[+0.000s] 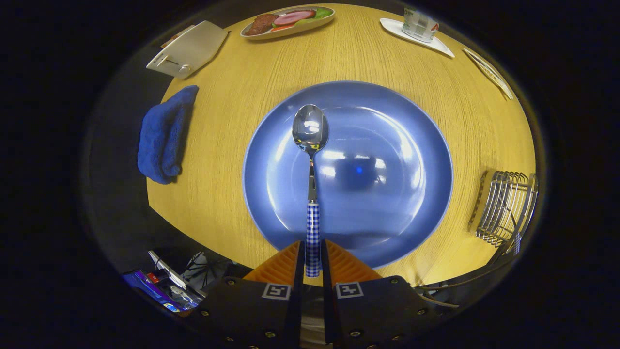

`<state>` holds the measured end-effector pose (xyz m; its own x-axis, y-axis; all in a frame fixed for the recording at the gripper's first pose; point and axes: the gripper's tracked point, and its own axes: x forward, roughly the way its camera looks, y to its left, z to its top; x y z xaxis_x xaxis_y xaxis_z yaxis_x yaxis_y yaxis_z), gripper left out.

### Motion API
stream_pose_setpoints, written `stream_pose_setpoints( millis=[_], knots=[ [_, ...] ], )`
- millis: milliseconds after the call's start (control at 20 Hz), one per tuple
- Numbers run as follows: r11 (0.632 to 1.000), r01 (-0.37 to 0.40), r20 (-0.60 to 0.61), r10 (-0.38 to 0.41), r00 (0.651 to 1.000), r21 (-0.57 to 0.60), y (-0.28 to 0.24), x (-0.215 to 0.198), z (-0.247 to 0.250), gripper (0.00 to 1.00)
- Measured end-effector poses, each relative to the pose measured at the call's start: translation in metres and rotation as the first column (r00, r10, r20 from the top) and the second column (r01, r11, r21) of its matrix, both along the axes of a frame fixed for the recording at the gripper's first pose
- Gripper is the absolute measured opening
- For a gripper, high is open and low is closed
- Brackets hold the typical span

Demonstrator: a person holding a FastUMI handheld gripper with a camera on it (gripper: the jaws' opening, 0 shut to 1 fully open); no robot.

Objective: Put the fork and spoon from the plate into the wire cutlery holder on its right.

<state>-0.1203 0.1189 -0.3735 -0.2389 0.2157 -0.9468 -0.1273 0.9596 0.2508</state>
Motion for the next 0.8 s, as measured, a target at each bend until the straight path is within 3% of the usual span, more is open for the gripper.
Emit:
stream_pose_setpoints(
  millis=[250, 500, 600, 700, 800],
  knots=[
    [1.000, -0.030, -0.018, 0.030, 0.999, 0.000, -0.019, 0.003, 0.000, 0.19],
    [0.999, -0.044, -0.020, 0.045, 0.999, 0.025, -0.003, 0.003, -0.013, 0.20],
    [0.998, -0.066, -0.017, 0.066, 0.998, 0.005, -0.004, 0.002, -0.018, 0.53],
    [0.997, -0.076, -0.009, 0.076, 0.997, -0.020, -0.008, 0.002, -0.023, 0.53],
    [0.998, -0.060, -0.022, 0.060, 0.998, -0.016, -0.007, 0.000, -0.022, 0.14]
  ],
)
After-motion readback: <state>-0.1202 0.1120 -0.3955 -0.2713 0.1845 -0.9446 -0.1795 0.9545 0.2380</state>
